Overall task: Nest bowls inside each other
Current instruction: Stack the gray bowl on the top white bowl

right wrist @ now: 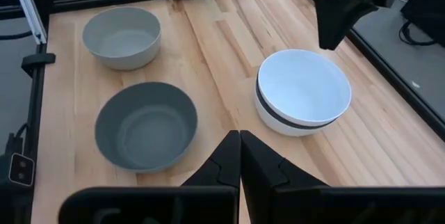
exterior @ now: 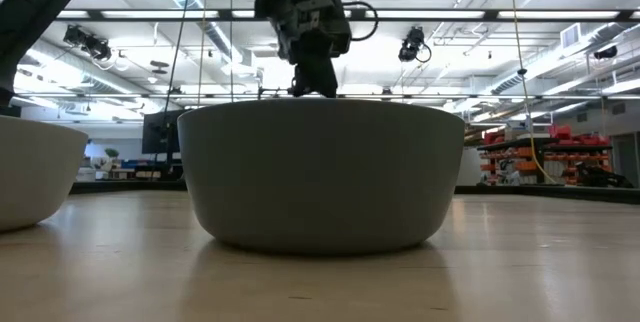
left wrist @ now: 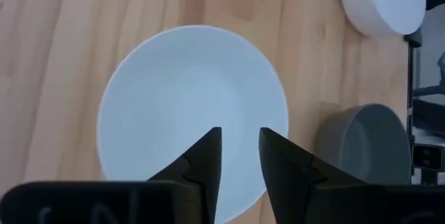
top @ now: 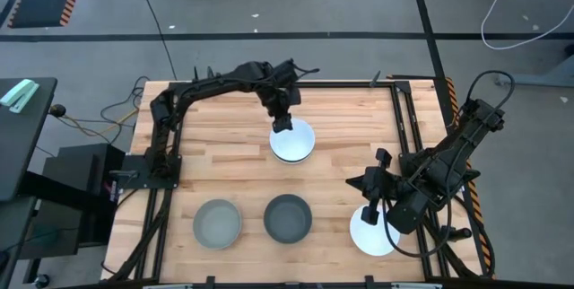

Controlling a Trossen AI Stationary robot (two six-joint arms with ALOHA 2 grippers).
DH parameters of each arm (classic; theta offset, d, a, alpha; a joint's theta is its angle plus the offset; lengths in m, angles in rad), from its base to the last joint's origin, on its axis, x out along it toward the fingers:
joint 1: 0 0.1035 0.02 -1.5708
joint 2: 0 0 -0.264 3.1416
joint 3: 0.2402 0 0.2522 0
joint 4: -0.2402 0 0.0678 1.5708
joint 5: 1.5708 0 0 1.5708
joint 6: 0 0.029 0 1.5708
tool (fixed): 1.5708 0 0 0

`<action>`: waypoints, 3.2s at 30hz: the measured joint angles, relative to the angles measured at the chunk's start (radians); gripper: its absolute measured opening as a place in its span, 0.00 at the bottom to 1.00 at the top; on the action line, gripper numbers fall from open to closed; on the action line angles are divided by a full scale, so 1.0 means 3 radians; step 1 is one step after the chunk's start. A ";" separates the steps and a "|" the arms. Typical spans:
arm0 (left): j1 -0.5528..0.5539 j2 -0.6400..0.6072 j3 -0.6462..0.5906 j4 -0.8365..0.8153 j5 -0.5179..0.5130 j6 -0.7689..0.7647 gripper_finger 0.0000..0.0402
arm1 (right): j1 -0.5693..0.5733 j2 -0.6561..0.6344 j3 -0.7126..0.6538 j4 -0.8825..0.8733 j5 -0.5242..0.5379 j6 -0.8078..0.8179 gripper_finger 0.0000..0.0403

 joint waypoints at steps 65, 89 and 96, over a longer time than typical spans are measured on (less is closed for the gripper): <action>-0.2311 -0.1474 -0.0003 -0.1882 -0.2727 -0.2257 0.14 | 0.1003 -0.0078 -0.0716 -0.0021 -0.0189 0.1831 0.03; -0.2617 -0.2112 -0.2029 -0.1761 -0.2691 -0.3789 0.11 | 0.0999 -0.0078 -0.0716 -0.0027 -0.0190 0.1648 0.03; -0.2618 -0.2487 -0.2772 -0.0772 -0.2157 -0.3698 0.11 | 0.0971 -0.0078 -0.0716 -0.0034 -0.0188 0.1677 0.03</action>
